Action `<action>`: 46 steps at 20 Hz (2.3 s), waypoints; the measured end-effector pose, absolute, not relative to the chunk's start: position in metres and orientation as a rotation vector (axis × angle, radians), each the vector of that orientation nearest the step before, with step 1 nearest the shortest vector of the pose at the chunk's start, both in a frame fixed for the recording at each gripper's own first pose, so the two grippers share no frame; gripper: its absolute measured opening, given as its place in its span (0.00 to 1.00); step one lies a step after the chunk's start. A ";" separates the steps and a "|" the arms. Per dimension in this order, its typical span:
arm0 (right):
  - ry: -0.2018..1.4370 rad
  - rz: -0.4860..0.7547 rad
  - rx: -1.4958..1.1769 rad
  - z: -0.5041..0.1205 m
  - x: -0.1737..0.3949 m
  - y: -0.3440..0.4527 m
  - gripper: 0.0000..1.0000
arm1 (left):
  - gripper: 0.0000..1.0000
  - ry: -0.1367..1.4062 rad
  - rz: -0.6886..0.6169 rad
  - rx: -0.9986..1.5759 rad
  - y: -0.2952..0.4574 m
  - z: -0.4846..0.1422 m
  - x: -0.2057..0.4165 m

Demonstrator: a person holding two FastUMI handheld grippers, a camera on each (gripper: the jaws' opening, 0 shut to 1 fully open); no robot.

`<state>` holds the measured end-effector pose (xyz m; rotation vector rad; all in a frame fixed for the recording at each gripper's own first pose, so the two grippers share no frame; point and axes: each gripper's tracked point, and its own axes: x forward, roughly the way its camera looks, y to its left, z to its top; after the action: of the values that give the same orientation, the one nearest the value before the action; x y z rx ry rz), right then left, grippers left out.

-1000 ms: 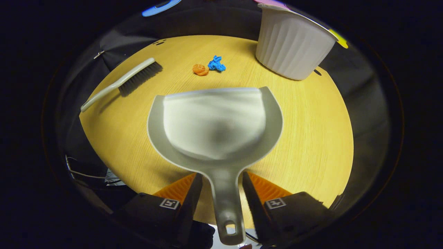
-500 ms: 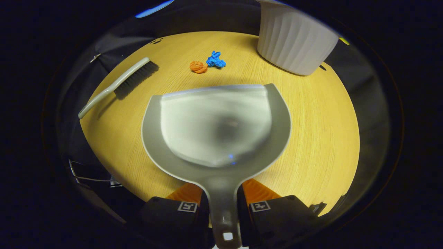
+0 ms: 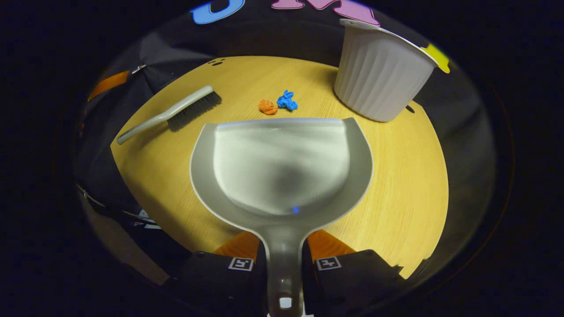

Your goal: Pick up the small broom and dustpan from the desktop, sweep the trash into the dustpan with the broom, and then empty the trash into the garbage bin.

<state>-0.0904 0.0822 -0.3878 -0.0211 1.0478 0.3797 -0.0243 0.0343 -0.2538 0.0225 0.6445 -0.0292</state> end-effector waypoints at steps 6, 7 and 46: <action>1.045 0.339 0.035 -0.365 -0.104 0.062 0.32 | 0.92 0.931 -0.138 0.065 0.028 -0.345 -0.021; 1.046 0.328 0.033 -0.363 -0.107 0.059 0.32 | 0.91 0.964 -0.146 0.058 0.026 -0.355 -0.020; 1.315 0.413 -0.076 -0.397 -0.103 0.051 0.36 | 0.26 1.133 -0.527 0.351 -0.101 -0.428 0.124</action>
<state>-0.1028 0.0507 -0.3967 -0.0757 1.3154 0.4130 0.1240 -0.1010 -0.4280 0.3510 1.1326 -0.5269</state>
